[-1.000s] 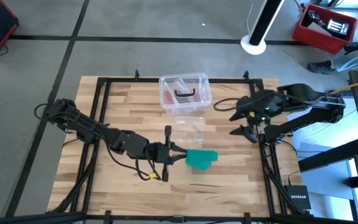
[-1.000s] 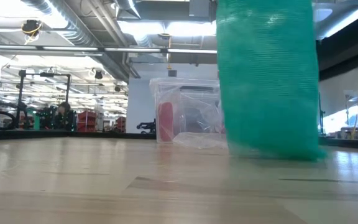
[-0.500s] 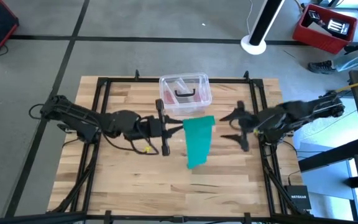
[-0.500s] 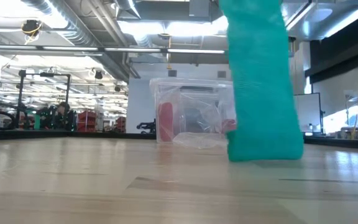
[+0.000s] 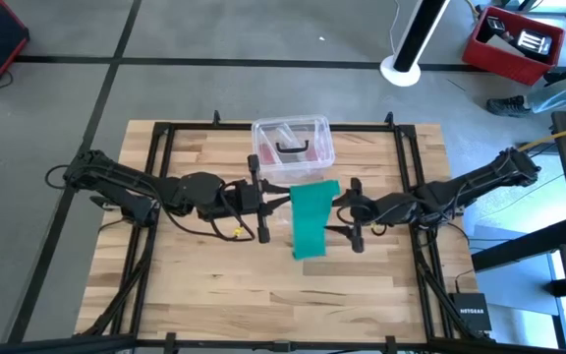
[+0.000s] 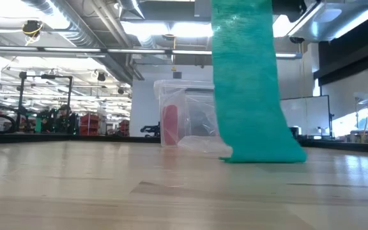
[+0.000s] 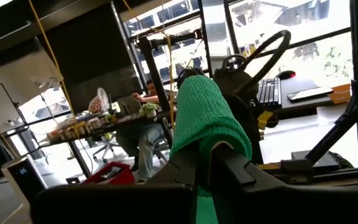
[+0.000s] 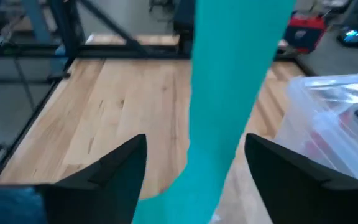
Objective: Roll bandage
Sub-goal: Roll the green bandage
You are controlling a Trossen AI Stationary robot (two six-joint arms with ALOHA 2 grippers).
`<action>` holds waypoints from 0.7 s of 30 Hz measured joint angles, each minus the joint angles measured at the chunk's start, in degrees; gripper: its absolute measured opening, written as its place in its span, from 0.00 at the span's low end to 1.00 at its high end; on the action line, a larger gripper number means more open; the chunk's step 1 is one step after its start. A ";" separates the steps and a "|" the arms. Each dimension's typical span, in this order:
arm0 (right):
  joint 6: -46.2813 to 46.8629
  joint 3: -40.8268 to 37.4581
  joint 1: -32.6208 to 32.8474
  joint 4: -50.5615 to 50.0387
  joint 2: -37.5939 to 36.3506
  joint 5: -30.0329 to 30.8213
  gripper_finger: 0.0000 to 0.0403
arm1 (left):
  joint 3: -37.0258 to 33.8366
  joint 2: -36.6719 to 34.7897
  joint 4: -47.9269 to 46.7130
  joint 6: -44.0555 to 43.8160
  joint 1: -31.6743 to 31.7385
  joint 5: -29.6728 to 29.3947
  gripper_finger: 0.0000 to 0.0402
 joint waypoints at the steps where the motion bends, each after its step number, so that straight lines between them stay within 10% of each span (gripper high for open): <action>1: -0.11 -1.47 0.00 2.17 0.00 0.91 0.64 | 0.00 0.01 -0.03 0.03 -0.01 0.02 0.04; 16: -8.70 -11.04 -0.09 26.06 3.51 3.00 0.32 | 0.00 0.02 0.03 -1.00 -0.40 1.04 0.04; 21: -11.36 -11.02 0.00 26.32 3.54 2.65 0.05 | 0.00 -0.06 -0.21 -2.44 -0.92 4.48 0.04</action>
